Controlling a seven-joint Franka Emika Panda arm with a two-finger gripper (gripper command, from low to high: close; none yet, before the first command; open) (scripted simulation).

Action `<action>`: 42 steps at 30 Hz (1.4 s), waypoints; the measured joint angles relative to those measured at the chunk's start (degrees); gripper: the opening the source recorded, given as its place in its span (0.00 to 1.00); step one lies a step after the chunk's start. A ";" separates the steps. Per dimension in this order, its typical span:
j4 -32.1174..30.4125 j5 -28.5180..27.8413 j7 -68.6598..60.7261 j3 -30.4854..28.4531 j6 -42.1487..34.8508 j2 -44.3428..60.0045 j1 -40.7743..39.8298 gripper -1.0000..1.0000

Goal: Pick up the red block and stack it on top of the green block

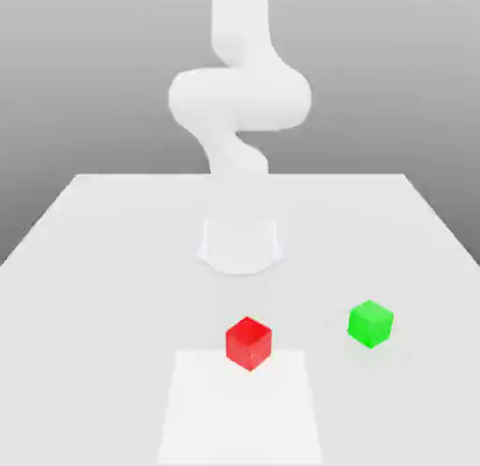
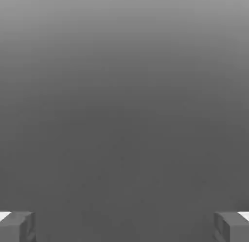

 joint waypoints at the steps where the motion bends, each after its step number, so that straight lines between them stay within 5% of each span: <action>1: -1.80 -0.77 -1.55 0.19 1.37 1.74 0.51 0.50; 12: -19.75 -5.29 -19.38 -2.94 15.23 19.22 4.52 0.50; 21: -34.35 -3.64 -38.28 -8.96 26.59 32.03 8.28 0.50; 42: -32.45 -8.12 -35.93 -7.58 38.61 47.49 6.05 0.50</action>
